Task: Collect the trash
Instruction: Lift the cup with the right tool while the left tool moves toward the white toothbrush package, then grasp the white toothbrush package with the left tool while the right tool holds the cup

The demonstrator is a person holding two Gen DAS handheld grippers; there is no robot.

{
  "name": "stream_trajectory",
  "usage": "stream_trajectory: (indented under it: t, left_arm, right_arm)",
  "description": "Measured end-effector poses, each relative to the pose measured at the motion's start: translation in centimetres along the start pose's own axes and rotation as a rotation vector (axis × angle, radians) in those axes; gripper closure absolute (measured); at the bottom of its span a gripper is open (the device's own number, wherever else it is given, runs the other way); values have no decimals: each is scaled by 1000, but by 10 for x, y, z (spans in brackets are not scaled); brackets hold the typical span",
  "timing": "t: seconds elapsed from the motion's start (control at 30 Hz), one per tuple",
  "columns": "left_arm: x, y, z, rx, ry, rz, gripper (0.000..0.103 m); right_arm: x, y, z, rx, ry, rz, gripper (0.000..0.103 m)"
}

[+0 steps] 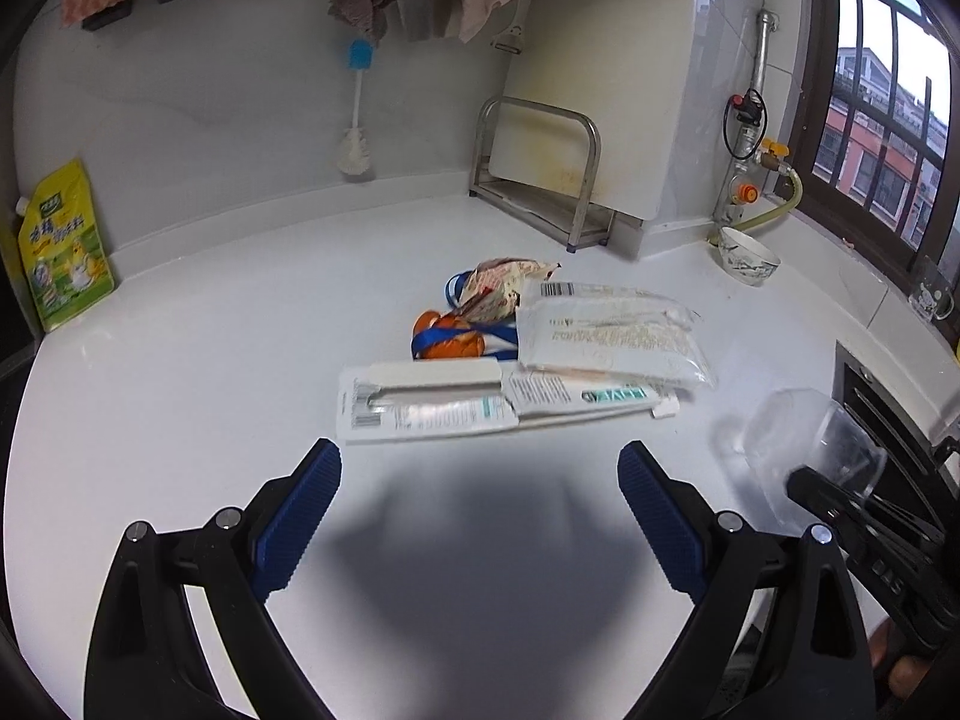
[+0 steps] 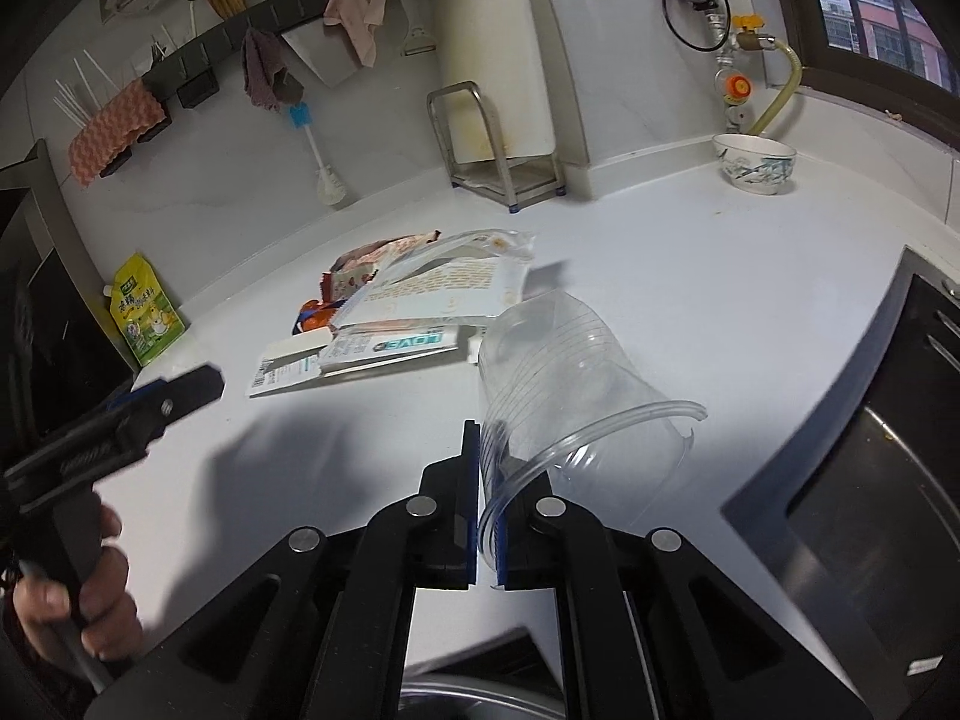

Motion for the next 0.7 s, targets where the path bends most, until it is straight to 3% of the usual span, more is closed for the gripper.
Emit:
stream_trajectory:
  t: [0.23,0.4,0.7]
  left_arm:
    - [16,-33,-22,49,10,-49,11]
    - [21,-49,-43,36,63,-86,11]
    - [54,-72,-42,49,55,-105,11]
  right_arm:
    - [-8,4,13,-6,9,-11,99]
    - [-9,0,15,25,-2,-13,99]
    - [-7,-4,9,43,5,-18,99]
Point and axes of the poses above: each gripper's, at about its wrist camera, not at the fingertips, and y roughly against the way its jaws point, z to its right, x to its top, the point moved 5 cm from there along -y, roughly the way its jaws point, and after that the axes turned 14 degrees about -z, right-handed, at the moved point
